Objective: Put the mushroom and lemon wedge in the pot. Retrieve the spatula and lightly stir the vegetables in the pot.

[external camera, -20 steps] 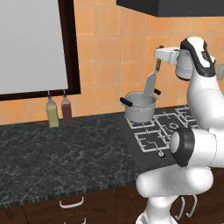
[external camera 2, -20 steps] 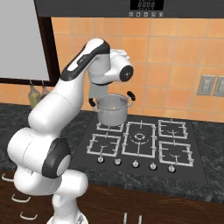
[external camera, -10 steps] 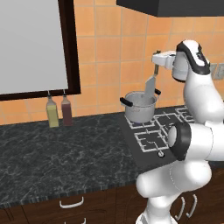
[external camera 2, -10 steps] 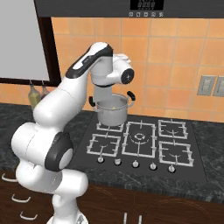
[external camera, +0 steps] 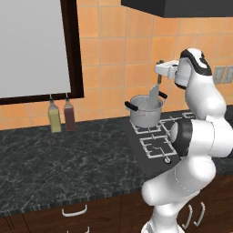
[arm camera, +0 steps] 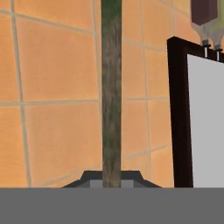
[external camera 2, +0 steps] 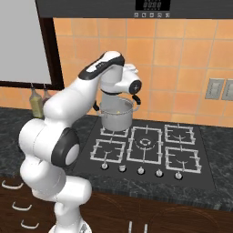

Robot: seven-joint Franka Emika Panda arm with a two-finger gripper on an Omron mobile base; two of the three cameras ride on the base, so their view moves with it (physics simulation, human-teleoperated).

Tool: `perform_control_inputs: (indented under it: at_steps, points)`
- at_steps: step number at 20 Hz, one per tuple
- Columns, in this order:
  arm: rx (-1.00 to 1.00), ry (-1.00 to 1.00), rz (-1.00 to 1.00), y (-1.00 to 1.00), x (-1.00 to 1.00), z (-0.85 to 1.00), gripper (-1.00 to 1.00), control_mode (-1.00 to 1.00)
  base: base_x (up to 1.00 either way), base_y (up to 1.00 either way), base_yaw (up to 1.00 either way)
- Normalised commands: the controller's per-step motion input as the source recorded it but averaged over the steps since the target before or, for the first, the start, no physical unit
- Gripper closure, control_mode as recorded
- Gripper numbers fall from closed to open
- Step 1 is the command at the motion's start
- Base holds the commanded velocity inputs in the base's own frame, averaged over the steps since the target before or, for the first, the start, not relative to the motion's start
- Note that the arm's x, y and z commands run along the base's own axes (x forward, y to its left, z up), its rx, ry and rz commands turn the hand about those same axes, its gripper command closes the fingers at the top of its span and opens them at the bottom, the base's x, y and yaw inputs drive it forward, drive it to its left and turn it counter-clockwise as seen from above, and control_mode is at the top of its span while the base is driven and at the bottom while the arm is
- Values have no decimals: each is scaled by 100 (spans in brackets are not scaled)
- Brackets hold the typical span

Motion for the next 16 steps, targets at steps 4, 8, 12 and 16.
perform_control_inputs:
  at_steps: [4,8,12,16]
  points:
    - [0,0,0,0,29,-30,100,-100,0,0,0]
    - [0,0,0,-2,13,-43,100,-100,0,0,0]
    - [0,0,0,-3,14,-15,100,-100,0,0,0]
    - [1,0,0,-4,5,15,100,-100,0,0,0]
